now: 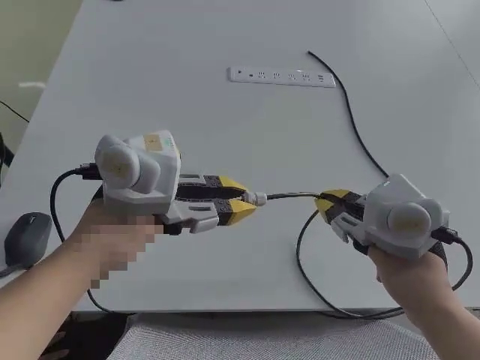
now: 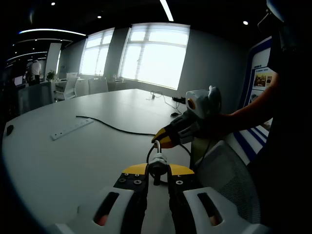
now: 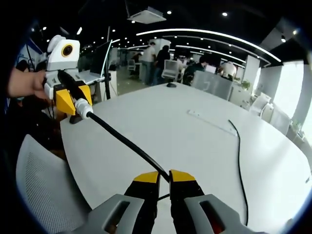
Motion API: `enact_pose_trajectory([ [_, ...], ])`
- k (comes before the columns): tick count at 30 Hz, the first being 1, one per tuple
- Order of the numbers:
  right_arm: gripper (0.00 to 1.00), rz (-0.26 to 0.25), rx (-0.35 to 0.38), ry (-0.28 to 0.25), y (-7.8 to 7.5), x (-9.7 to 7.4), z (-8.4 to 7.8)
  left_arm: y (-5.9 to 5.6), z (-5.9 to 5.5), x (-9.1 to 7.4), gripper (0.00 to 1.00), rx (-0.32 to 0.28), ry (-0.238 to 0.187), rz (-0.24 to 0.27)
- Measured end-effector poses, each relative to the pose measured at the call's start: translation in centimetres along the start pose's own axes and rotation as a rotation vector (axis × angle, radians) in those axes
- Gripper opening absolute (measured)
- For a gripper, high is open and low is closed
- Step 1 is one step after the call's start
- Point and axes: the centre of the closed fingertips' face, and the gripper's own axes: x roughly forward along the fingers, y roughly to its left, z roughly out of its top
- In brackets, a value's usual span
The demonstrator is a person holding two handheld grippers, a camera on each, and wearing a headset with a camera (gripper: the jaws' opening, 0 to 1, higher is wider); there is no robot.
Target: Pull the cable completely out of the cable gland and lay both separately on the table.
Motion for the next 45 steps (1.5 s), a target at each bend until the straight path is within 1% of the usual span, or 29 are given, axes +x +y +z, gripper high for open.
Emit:
enact_pose_trajectory([
  [2, 0.03, 0.002, 0.001, -0.001, 0.0, 0.0, 0.1, 0.0, 0.1, 0.0, 0.15, 0.001, 0.0, -0.001],
  [5, 0.03, 0.002, -0.018, -0.004, -0.1, -0.1, 0.3, -0.1, 0.2, 0.0, 0.15, 0.001, -0.001, -0.005],
  [8, 0.03, -0.003, -0.05, -0.002, -0.1, -0.1, 0.5, -0.3, 0.2, 0.0, 0.15, 0.004, 0.001, -0.014],
  [11, 0.03, -0.01, -0.104, 0.007, -0.2, -0.2, 0.6, -0.6, 0.2, 0.2, 0.15, 0.006, 0.001, -0.022],
  [15, 0.02, -0.009, -0.143, 0.013, -0.2, -0.2, 0.7, -0.7, 0.4, 0.3, 0.15, 0.007, -0.003, -0.029],
  [19, 0.01, -0.007, -0.171, 0.024, -0.2, -0.2, 0.7, -0.4, 0.5, 0.3, 0.15, 0.005, -0.005, -0.027],
  [23, 0.06, 0.002, -0.215, 0.026, 0.2, -0.6, 1.1, -0.2, 0.6, 0.3, 0.15, 0.004, -0.007, -0.023],
  [28, 0.11, 0.05, -0.268, -0.002, 1.8, -1.4, 2.6, -0.1, 0.5, 0.3, 0.15, 0.003, -0.005, -0.018],
  [30, 0.12, 0.078, -0.301, -0.016, 2.8, -1.6, 3.5, -0.2, 0.5, 0.4, 0.15, 0.001, -0.005, -0.018],
  [33, 0.14, 0.105, -0.335, -0.029, 3.8, -1.8, 4.4, -0.3, 0.4, 0.5, 0.15, 0.003, 0.0, -0.018],
  [35, 0.17, 0.141, -0.38, -0.04, 5.0, -1.9, 5.2, -0.4, 0.4, 0.5, 0.15, 0.002, 0.0, -0.019],
  [39, 0.18, 0.191, -0.44, -0.041, 6.6, -1.9, 5.8, -0.4, 0.5, 0.5, 0.15, 0.003, 0.0, -0.019],
  [42, 0.18, 0.213, -0.485, -0.035, 7.4, -1.8, 5.9, -0.4, 0.5, 0.5, 0.15, 0.003, -0.001, -0.019],
  [45, 0.16, 0.22, -0.523, -0.029, 7.7, -1.8, 6.0, -0.3, 0.5, 0.5, 0.15, 0.004, 0.001, -0.017],
])
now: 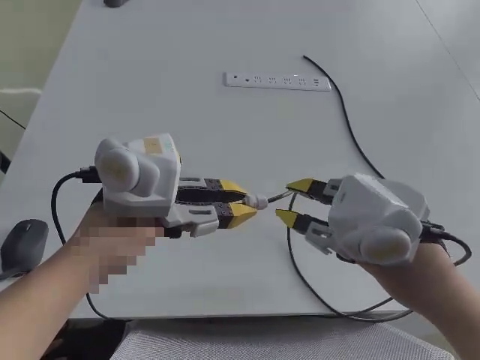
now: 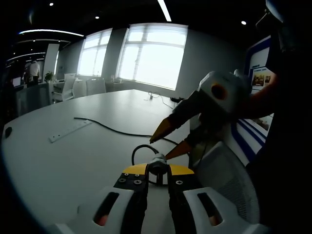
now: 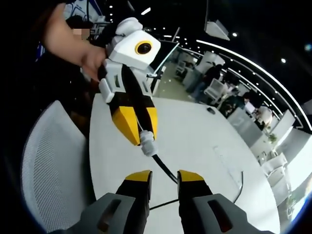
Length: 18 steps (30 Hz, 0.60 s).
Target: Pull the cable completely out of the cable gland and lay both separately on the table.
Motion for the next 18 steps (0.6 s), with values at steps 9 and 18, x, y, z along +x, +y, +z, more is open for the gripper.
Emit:
enact_pose_trajectory([
  [9, 0.14, 0.022, -0.07, 0.003, 0.58, 0.76, 0.97, -0.1, -0.1, 0.13, 0.15, 0.001, 0.004, -0.006],
  [18, 0.04, 0.03, -0.094, 0.005, 0.75, 1.01, 1.0, -0.11, -0.13, 0.28, 0.15, -0.001, 0.004, -0.01],
])
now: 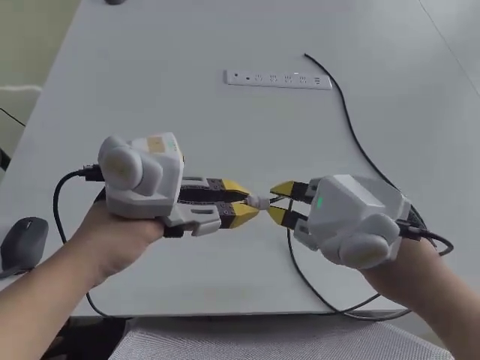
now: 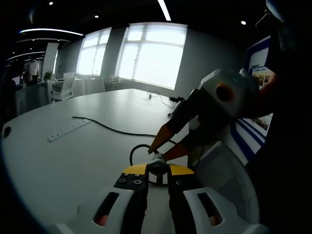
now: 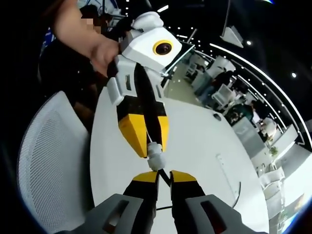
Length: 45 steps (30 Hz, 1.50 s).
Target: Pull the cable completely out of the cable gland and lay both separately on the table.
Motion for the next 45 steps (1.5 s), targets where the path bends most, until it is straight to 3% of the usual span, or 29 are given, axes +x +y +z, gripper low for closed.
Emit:
enact_pose_trajectory([
  [20, 0.02, -0.014, 0.036, 0.014, -0.1, 0.1, -1.3, 0.0, -0.2, 0.1, 0.15, 0.001, 0.007, -0.002],
  [45, 0.02, -0.074, 0.112, 0.071, -1.8, -1.1, -5.8, 0.0, -0.3, -0.3, 0.15, 0.002, 0.006, 0.004],
])
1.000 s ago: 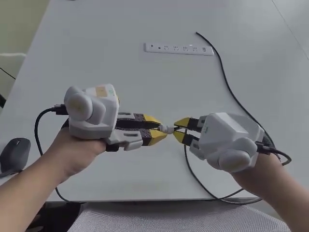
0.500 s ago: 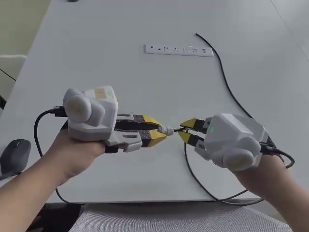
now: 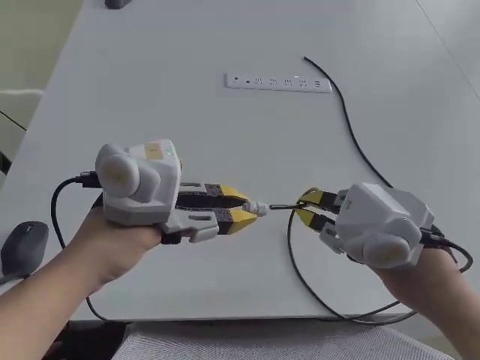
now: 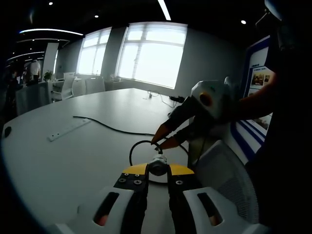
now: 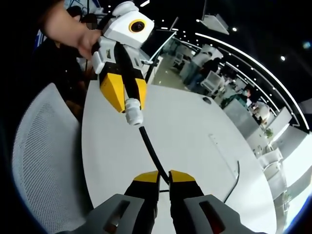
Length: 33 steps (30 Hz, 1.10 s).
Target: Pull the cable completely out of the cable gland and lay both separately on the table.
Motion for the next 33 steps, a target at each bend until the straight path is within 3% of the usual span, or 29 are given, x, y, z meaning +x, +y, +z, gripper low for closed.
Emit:
enact_pose_trajectory([
  [12, 0.02, -0.025, 0.026, -0.014, -1.4, -0.2, 0.3, 0.3, -0.3, 0.0, 0.15, -0.003, 0.005, 0.018],
  [33, 0.0, -0.01, 0.083, -0.087, -4.0, 3.0, 5.2, 1.3, -2.8, -1.4, 0.15, -0.038, 0.005, 0.089],
])
